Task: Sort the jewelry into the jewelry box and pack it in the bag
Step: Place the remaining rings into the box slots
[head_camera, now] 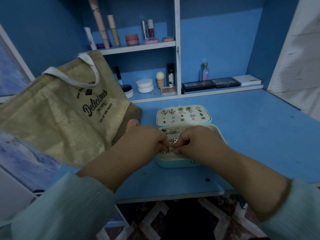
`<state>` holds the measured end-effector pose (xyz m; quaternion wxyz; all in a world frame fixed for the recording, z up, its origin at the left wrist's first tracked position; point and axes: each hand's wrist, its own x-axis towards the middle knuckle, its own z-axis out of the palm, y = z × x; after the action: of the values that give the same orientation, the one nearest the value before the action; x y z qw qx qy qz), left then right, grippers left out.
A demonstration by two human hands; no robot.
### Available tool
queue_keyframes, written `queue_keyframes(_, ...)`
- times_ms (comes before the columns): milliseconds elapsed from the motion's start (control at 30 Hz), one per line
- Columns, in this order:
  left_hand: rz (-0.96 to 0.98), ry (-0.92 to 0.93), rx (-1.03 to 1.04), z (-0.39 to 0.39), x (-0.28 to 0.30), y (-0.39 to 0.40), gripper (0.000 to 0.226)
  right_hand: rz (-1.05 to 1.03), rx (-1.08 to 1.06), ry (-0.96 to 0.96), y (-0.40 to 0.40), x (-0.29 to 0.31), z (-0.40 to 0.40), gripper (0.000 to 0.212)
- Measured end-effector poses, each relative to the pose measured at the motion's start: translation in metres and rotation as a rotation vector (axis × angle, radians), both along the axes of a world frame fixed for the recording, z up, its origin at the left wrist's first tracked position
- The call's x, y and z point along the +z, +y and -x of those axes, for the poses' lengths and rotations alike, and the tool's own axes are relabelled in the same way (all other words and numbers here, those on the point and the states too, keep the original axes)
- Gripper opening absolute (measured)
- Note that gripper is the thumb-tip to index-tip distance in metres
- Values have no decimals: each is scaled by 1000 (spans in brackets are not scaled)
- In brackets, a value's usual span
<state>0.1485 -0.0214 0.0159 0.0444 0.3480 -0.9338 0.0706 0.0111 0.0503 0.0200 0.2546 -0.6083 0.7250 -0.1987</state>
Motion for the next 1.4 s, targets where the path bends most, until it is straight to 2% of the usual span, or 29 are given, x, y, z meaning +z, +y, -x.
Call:
queue_keyframes(300,-23,-42,52,4,-4,-1,18,43,-22,-34,1,-3,1,17)
queue_keyframes(433,-8,-6,27,0,-4,2,14,-14,8,-15,-1,0,1,20)
queue_keyframes(733,43,-66,41,6,-3,4,13,104,-32,-91,-2,-11,5,13)
queue_keyframes(967,80,-69,13,3,-4,9,13,44,-8,-42,-2,-6,3,17)
queue_keyframes(1133,97,-82,-6,5,-6,9,15,-122,41,16,-8,6,1,26)
queue_keyframes(1267,-10,7,41,0,-9,5,11,81,-29,-52,-4,-9,3,12)
queue_keyframes(1400,-69,20,75,1,-7,4,8,123,2,-9,-5,-12,3,10)
